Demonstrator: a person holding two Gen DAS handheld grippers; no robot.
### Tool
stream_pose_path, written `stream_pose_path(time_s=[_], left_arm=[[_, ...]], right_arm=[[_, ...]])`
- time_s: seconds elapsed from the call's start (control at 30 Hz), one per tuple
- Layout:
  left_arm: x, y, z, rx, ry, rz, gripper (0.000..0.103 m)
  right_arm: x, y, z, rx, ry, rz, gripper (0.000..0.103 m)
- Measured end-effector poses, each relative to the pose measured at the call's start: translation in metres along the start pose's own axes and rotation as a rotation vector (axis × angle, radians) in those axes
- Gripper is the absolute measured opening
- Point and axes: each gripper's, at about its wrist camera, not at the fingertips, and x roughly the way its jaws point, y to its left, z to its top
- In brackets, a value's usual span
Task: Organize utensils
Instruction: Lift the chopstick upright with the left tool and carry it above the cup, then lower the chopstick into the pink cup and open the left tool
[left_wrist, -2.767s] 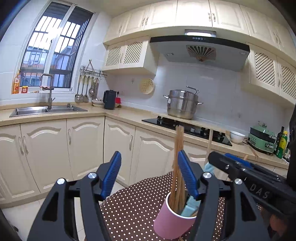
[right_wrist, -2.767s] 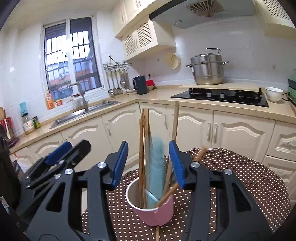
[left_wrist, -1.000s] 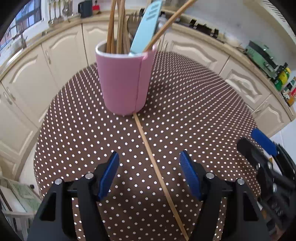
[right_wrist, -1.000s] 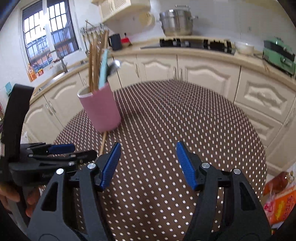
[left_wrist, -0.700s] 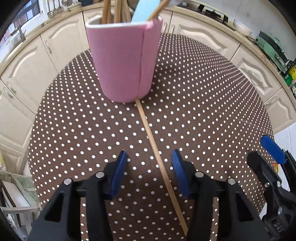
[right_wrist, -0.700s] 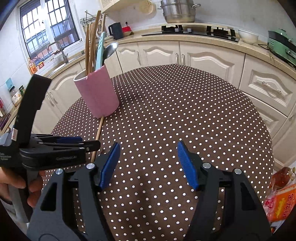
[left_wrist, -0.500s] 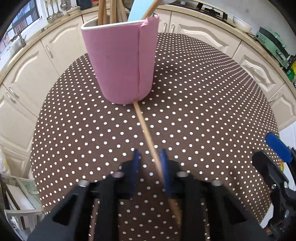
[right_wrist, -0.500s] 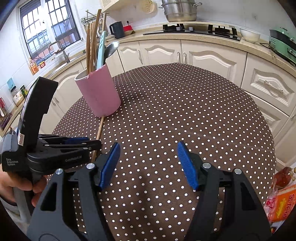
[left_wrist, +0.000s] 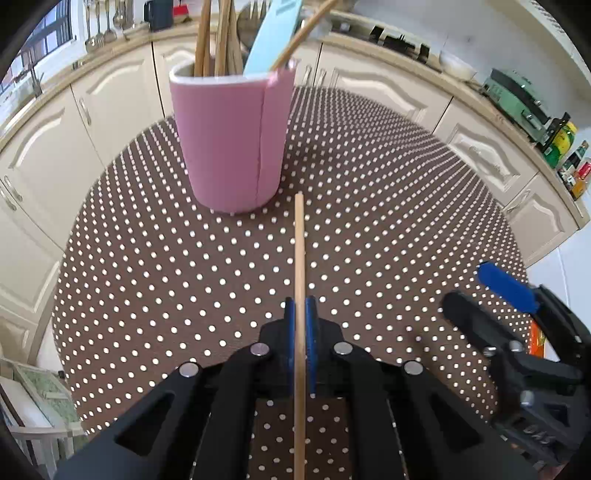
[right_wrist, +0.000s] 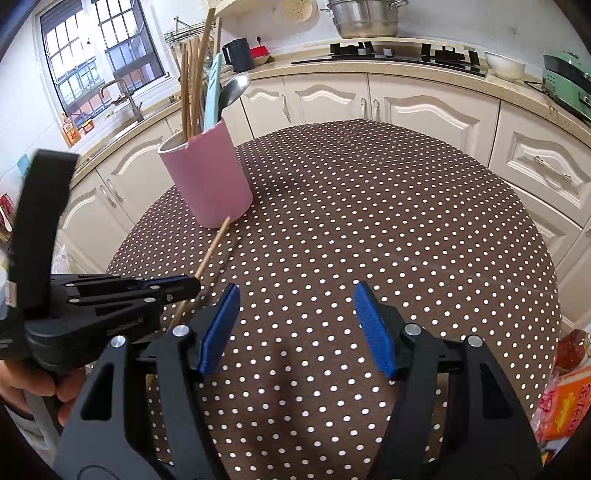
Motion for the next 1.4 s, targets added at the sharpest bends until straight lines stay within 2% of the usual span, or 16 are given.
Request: stream_pose_path(time_s=[0.3,0.7,0.83,1.07,1.2,1.4], left_arm=[[-0.053,0.004,0.003,0.027,-0.165,0.014,0.006],[-0.116,-0.007,0.007,0.087,-0.475,-0.005,0.006],[-0.134,-0.009,0.013,0.104,-0.602,-0.026,0.006],[-0.170,0.007,0.034,0.079,-0.904,-0.114,0.006],[-0.173,0.016,0.050,0.051,-1.011,-0.119,0.006],[-0.157,0.023,0.072,0.000,-1.085,-0.134,0.006]], right_arm=[[-0.008,0.009,0.000,0.004,-0.009,0.023,0.064],[-0.022,0.018,0.009,0.007,-0.067,0.041,0.064],[-0.030,0.023,0.020,-0.007,-0.131,0.030,0.064],[-0.039,0.021,0.040,0.022,-0.261,0.032,0.068],[-0.039,0.026,0.053,0.016,-0.328,0.001,0.068],[-0.025,0.033,0.075,-0.016,-0.374,-0.006,0.069]])
